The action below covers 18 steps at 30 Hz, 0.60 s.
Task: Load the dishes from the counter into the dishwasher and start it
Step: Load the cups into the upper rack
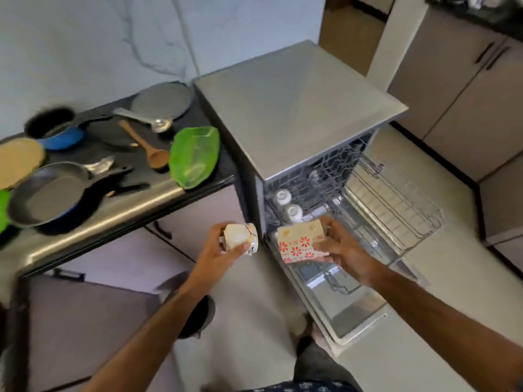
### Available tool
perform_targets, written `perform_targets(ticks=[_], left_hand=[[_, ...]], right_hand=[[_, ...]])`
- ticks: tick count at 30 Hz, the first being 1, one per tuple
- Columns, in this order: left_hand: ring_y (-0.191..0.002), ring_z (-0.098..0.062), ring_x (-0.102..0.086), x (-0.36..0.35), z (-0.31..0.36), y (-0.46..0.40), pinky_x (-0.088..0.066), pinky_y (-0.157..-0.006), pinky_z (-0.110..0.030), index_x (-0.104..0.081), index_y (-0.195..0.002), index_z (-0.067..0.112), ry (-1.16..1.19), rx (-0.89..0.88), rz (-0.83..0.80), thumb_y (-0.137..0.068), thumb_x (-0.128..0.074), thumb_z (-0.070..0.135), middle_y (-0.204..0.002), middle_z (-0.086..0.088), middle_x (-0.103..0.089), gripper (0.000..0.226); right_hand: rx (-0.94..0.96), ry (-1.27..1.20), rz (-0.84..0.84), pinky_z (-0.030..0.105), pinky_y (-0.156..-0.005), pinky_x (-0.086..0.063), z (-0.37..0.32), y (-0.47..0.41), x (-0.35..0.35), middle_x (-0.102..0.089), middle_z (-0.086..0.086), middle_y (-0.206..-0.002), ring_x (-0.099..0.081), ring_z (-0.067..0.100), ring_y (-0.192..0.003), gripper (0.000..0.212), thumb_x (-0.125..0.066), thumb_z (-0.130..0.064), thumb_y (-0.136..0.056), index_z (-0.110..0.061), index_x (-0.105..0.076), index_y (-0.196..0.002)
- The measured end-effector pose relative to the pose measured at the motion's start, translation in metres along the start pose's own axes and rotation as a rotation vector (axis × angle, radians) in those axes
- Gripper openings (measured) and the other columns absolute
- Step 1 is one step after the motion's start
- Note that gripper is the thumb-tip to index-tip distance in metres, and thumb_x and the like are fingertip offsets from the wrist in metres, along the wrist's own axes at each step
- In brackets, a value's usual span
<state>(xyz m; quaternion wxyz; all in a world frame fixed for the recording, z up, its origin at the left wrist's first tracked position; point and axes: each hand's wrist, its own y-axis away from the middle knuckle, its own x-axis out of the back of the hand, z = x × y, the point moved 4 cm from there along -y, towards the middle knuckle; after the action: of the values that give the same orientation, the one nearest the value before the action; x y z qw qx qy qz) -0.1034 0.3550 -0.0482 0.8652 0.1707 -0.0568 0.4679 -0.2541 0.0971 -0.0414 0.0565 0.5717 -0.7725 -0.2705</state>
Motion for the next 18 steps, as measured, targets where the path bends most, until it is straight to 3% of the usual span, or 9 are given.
perform_targets(ticks=[3, 5, 8, 13, 16, 18], left_hand=[[-0.104, -0.010, -0.061, -0.053, 0.003, -0.035, -0.056, -0.079, -0.028, -0.053, -0.119, 0.036, -0.113, 0.007, -0.021, -0.061, -0.082, 0.054, -0.122, 0.001, -0.056, 0.067], [-0.108, -0.015, -0.061, -0.087, -0.001, -0.063, -0.056, -0.083, -0.032, -0.054, -0.118, 0.037, -0.172, 0.025, -0.036, -0.057, -0.083, 0.054, -0.124, -0.001, -0.055, 0.069], [-0.105, -0.006, -0.060, -0.119, -0.002, -0.094, -0.055, -0.084, -0.027, -0.055, -0.120, 0.033, -0.249, 0.021, -0.017, -0.056, -0.082, 0.052, -0.122, 0.001, -0.052, 0.072], [-0.107, -0.021, -0.063, -0.145, -0.037, -0.150, -0.058, -0.085, -0.050, -0.056, -0.121, 0.031, -0.382, 0.033, -0.024, -0.060, -0.089, 0.045, -0.119, -0.005, -0.060, 0.071], [-0.114, -0.021, -0.057, -0.159, -0.045, -0.160, -0.055, -0.091, -0.047, -0.052, -0.126, 0.032, -0.369, 0.015, 0.031, -0.062, -0.088, 0.037, -0.121, 0.011, -0.049, 0.074], [-0.111, -0.009, -0.053, -0.167, -0.052, -0.165, -0.053, -0.094, -0.039, -0.047, -0.134, 0.027, -0.396, -0.007, 0.023, -0.068, -0.088, 0.027, -0.118, 0.020, -0.040, 0.078]], right_hand=[[-0.020, 0.179, 0.117, 0.042, -0.085, -0.059, 0.010, -0.014, 0.067, -0.055, 0.008, -0.130, -0.060, 0.027, -0.116, 0.063, -0.082, -0.011, -0.076, -0.023, -0.048, -0.128], [-0.038, 0.243, 0.173, 0.033, -0.076, -0.061, 0.013, -0.031, 0.107, -0.053, 0.005, -0.131, -0.059, 0.019, -0.111, 0.063, -0.077, -0.005, -0.081, -0.021, -0.044, -0.132], [-0.031, 0.400, 0.189, 0.026, -0.069, -0.057, 0.023, -0.070, 0.147, -0.048, 0.002, -0.130, -0.056, 0.021, -0.112, 0.066, -0.081, -0.009, -0.077, -0.024, -0.042, -0.128], [0.074, 0.721, 0.150, 0.044, -0.098, -0.045, 0.045, -0.135, 0.171, -0.039, 0.004, -0.138, -0.043, 0.025, -0.124, 0.083, -0.087, -0.020, -0.068, -0.028, -0.041, -0.137], [0.121, 0.889, 0.108, 0.048, -0.098, -0.047, 0.054, -0.166, 0.167, -0.041, 0.008, -0.134, -0.046, 0.027, -0.119, 0.087, -0.087, -0.025, -0.067, -0.026, -0.038, -0.139], [0.157, 0.994, 0.079, 0.050, -0.094, -0.049, 0.062, -0.183, 0.160, -0.042, 0.007, -0.130, -0.046, 0.027, -0.117, 0.088, -0.086, -0.031, -0.066, -0.026, -0.036, -0.139]])
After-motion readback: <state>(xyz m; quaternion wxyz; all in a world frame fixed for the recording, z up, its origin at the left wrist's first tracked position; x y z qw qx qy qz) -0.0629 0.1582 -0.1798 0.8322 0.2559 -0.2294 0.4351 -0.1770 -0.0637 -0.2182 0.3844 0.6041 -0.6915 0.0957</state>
